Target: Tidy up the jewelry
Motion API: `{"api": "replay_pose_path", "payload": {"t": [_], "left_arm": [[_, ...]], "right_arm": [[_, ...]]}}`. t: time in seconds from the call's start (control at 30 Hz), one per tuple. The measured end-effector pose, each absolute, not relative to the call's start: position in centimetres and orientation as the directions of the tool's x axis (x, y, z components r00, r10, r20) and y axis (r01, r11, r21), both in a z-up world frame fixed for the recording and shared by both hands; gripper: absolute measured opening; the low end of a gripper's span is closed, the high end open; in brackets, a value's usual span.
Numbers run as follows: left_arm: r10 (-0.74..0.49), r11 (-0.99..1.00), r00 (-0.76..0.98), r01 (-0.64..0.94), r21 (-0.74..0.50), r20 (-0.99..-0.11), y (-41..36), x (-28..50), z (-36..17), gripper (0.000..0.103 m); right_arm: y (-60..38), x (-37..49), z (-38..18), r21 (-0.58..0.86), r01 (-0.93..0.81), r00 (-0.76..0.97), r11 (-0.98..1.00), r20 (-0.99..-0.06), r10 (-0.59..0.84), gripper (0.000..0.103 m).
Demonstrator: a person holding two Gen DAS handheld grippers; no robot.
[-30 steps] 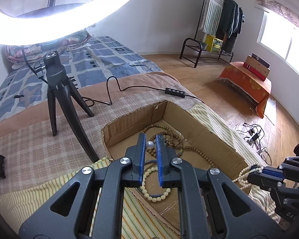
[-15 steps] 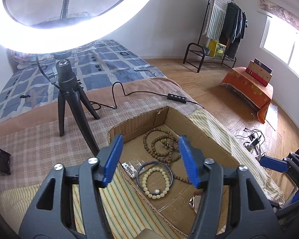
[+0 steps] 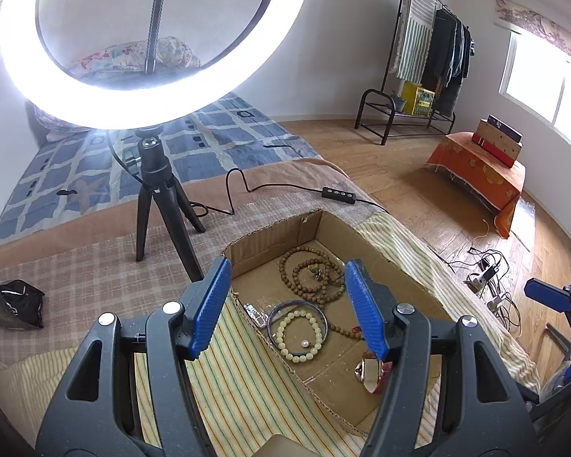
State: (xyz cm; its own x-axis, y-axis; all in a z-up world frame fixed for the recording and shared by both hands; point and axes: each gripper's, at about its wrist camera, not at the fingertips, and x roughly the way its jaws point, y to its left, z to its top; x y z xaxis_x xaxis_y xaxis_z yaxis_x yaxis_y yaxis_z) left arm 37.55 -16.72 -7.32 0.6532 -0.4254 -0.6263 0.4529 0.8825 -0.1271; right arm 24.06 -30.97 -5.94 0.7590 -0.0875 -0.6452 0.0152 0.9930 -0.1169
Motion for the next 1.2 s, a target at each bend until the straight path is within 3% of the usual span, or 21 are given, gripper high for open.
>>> {"api": "replay_pose_path", "payload": {"t": [0.4,0.5,0.7,0.87,1.2], "left_arm": [[-0.409,0.884,0.690,0.462,-0.072,-0.597,-14.7,31.9,-3.6,0.065],[-0.403,0.889,0.710,0.455,-0.062,-0.578,-13.8,30.0,-2.7,0.078],[-0.381,0.895,0.728,0.445,-0.029,-0.570,-12.3,26.3,-1.3,0.078],[-0.350,0.913,0.745,0.408,-0.027,-0.568,-10.8,23.5,-1.6,0.084],[-0.301,0.942,0.754,0.329,-0.063,-0.584,-8.0,20.2,-3.2,0.084]], "right_arm": [[-30.9,20.2,-3.2,-0.113,0.043,0.784,0.993,-0.612,-0.104,0.103],[-30.9,19.3,-2.8,-0.120,0.044,0.787,0.992,-0.608,-0.108,0.103],[-31.0,17.6,-2.4,-0.124,0.058,0.792,0.991,-0.598,-0.121,0.103],[-31.3,16.3,-2.0,-0.117,0.076,0.798,0.990,-0.588,-0.130,0.103],[-30.9,14.9,-1.8,-0.113,0.092,0.814,0.989,-0.565,-0.140,0.103]]}}
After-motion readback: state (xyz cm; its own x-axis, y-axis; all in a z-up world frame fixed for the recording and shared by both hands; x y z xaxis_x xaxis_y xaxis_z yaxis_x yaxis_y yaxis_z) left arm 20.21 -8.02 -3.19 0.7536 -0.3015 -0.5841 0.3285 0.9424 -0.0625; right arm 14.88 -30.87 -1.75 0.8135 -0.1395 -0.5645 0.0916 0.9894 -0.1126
